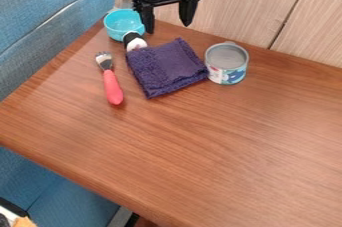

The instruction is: Moved the sushi to the middle of the table

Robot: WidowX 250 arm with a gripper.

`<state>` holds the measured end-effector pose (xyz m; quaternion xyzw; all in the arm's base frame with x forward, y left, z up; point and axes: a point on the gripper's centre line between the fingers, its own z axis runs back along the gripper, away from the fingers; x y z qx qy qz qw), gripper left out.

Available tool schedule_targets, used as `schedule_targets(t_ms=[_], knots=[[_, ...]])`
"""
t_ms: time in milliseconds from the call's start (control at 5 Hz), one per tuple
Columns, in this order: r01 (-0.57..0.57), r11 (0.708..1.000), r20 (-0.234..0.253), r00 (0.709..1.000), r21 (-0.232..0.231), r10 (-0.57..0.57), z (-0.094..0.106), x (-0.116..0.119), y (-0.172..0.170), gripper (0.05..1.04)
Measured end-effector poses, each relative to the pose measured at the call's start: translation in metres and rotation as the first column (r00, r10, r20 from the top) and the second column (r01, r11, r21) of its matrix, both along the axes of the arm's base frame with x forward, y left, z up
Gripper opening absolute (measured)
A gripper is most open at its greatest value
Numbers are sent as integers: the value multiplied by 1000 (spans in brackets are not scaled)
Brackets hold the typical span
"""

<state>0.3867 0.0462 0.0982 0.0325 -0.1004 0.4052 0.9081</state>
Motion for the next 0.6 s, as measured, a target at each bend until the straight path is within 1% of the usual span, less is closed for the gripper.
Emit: schedule_targets(t_ms=[200,400,600], knots=[[-3,1000,-42,999,-3,3,-16,-1,0,999],[-31,1000,-63,998,-4,31,-21,1,9,999],[-94,995,-41,995,-22,93,-16,6,29,999]])
